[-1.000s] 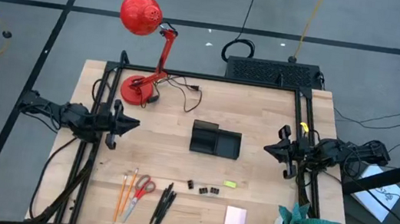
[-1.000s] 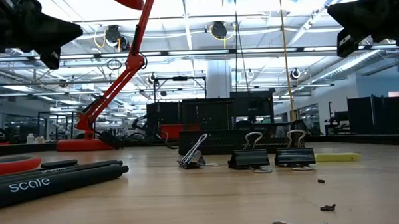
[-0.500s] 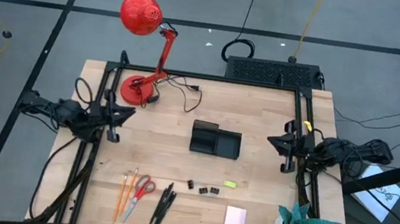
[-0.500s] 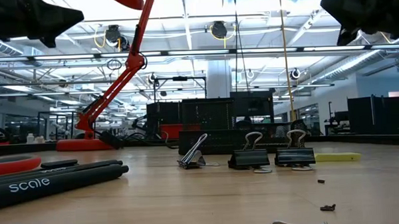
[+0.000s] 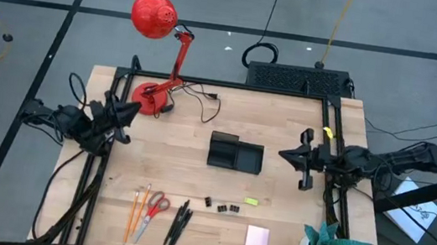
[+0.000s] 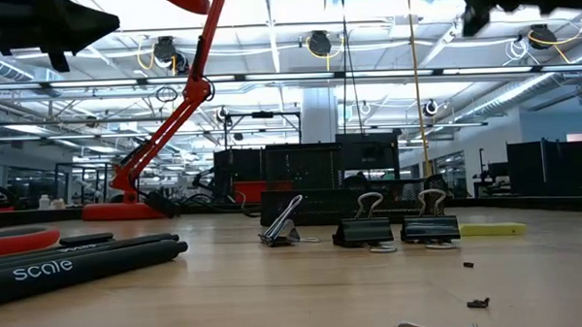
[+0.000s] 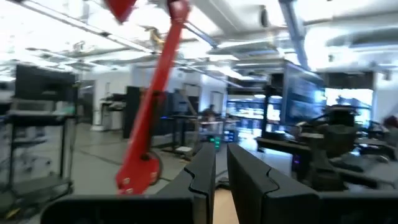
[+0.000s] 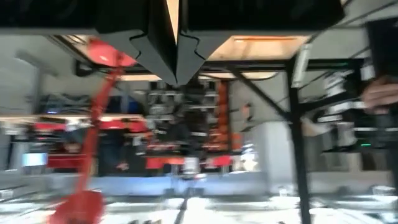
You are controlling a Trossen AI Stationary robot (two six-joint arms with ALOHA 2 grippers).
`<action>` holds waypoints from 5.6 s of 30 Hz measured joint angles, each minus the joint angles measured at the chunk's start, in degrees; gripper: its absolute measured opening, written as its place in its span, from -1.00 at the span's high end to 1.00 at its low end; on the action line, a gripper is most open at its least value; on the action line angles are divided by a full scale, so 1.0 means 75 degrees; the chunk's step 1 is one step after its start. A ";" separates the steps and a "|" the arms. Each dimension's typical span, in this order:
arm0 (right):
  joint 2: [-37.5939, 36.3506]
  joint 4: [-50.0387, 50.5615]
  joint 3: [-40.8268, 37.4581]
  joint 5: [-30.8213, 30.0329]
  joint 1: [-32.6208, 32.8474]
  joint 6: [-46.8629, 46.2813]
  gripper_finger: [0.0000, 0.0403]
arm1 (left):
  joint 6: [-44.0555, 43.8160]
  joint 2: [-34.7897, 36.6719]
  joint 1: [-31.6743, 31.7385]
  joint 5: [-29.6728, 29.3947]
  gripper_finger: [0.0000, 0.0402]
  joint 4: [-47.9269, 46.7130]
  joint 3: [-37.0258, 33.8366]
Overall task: Pick and place office supplies into organizer
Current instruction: Put the green eraser into the black desk organizer
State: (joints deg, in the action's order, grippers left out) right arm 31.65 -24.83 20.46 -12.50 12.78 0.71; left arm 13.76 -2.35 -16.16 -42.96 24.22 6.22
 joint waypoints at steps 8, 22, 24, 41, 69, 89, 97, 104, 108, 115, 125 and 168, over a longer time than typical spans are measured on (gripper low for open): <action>0.2567 0.1942 0.2583 0.0346 0.0009 -0.0451 0.98 | 0.0998 0.0000 0.0094 -0.0189 0.77 0.0175 0.0000; 0.6216 0.5818 0.6073 0.0886 0.0807 -0.1006 0.98 | 0.1625 0.0000 0.0210 -0.0449 0.77 0.0115 0.0000; 0.6582 0.6326 0.6422 0.0887 0.1003 -0.1020 0.98 | 0.1526 0.0000 0.0210 -0.0452 0.77 0.0108 0.0000; 0.7890 0.8159 0.6791 0.0266 0.1842 -0.2506 -0.08 | 0.1437 0.0003 0.0210 -0.0449 0.77 -0.0215 -0.0003; 0.7889 0.5297 0.3900 -0.0136 0.1947 -0.3949 -0.08 | 0.1460 0.0000 0.0210 -0.0458 0.77 -0.0258 -0.0003; 0.8642 0.4838 0.3533 -0.0140 0.1958 -0.4212 -0.08 | 0.1454 0.0000 0.0210 -0.0469 0.77 -0.0258 -0.0003; 0.8736 0.4919 0.3536 -0.0123 0.1958 -0.4250 0.03 | 0.1443 0.0000 0.0210 -0.0469 0.77 -0.0261 -0.0003; 0.8747 0.4962 0.3527 0.0027 0.1944 -0.4202 0.32 | 0.1445 0.0000 0.0210 -0.0469 0.77 -0.0262 -0.0005; 0.8750 0.4958 0.3527 0.0035 0.1918 -0.4102 0.51 | 0.1448 0.0000 0.0210 -0.0469 0.77 -0.0264 -0.0003; 0.8512 0.4868 0.3580 0.0156 0.1757 -0.3657 0.69 | 0.1457 0.0000 0.0210 -0.0469 0.77 -0.0261 -0.0003; 0.7887 0.4910 0.4089 0.0001 0.1534 -0.2693 0.67 | 0.1457 0.0000 0.0210 -0.0469 0.77 -0.0258 -0.0003; 1.0183 0.4021 0.6578 -0.3342 0.0283 0.1366 0.69 | 0.1546 0.0003 0.0208 -0.0483 0.77 -0.0285 -0.0006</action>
State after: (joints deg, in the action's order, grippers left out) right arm 108.02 5.33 69.80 -37.57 14.90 10.96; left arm 25.36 -2.33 -14.61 -46.58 22.08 6.17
